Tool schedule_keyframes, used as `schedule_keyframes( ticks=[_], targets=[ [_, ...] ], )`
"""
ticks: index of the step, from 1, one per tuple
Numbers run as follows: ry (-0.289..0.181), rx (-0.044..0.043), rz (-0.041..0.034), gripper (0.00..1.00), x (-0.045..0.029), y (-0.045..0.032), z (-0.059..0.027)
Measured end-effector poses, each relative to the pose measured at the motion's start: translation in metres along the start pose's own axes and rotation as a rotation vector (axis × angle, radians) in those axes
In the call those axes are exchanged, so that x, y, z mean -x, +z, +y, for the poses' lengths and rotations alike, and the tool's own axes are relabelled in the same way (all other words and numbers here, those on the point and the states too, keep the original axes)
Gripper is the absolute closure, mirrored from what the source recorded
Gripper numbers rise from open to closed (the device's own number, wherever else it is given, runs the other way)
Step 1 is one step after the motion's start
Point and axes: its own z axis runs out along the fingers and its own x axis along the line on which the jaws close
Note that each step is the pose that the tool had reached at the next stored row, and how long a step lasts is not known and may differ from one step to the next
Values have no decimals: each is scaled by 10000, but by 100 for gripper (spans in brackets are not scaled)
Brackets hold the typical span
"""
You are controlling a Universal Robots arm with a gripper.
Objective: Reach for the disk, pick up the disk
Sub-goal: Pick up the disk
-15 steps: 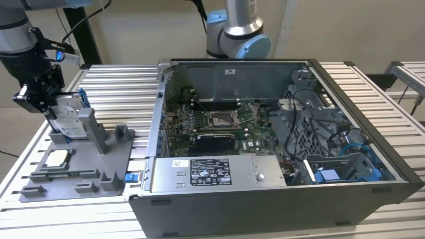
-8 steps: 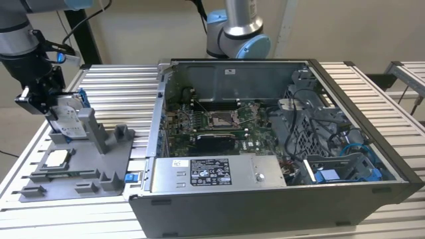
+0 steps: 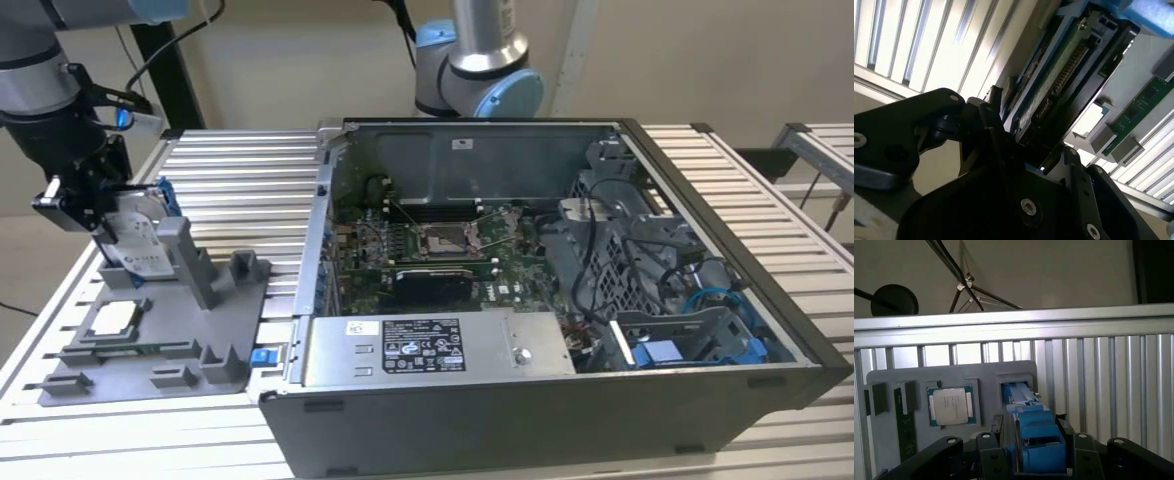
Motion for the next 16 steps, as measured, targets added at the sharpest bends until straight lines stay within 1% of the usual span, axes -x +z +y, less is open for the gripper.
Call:
schedule_keyframes(
  ticks=[7, 8, 16],
  targets=[
    [-1, -6, -3, 0, 0, 7, -1],
    [0, -6, -3, 100, 0, 7, -1],
    [-1, -7, -4, 100, 0, 11, -1]
  ],
)
